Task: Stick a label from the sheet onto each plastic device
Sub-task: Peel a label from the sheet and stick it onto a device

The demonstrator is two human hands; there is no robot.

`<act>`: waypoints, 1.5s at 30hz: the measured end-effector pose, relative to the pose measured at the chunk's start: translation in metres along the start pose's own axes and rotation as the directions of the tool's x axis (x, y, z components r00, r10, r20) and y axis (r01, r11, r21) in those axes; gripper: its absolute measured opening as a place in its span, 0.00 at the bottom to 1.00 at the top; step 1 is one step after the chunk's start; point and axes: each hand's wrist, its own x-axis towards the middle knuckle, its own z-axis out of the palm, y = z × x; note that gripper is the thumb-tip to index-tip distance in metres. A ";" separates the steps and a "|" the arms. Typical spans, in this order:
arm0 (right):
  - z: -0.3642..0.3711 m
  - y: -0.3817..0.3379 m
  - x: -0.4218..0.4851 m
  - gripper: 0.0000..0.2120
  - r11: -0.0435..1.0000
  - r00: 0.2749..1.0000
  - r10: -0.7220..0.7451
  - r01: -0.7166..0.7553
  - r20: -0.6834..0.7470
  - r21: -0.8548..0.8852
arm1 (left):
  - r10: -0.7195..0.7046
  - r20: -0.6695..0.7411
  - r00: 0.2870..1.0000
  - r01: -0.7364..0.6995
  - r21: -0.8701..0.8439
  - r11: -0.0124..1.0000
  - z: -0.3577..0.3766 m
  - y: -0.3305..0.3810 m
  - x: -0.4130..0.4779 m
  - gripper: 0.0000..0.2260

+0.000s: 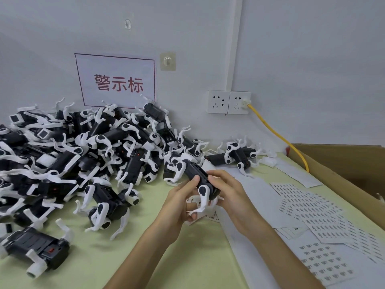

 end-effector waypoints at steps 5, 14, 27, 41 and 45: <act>-0.003 0.009 0.006 0.07 0.925 0.977 -0.150 0.085 -0.150 -0.370 | 0.045 -0.264 0.964 -0.076 -0.109 0.991 -0.007 0.002 0.006 0.15; -0.015 0.030 0.013 0.29 0.556 0.936 -0.057 -0.259 -0.348 -0.790 | 0.008 -0.371 0.929 -0.117 -0.271 0.956 -0.018 0.012 0.001 0.11; -0.008 0.021 0.010 0.15 0.832 0.958 -0.260 0.158 -0.123 -0.531 | 0.055 -0.134 0.989 -0.090 -0.275 0.957 -0.014 0.010 -0.004 0.17; -0.005 0.018 0.008 0.10 0.784 0.917 -0.381 0.254 -0.117 -0.566 | 0.152 0.032 0.988 -0.142 -0.211 0.967 -0.013 0.005 0.000 0.13; -0.005 0.017 0.007 0.09 0.696 0.874 -0.475 0.301 -0.104 -0.652 | 0.134 0.012 0.991 -0.130 -0.183 0.975 -0.011 0.005 0.000 0.12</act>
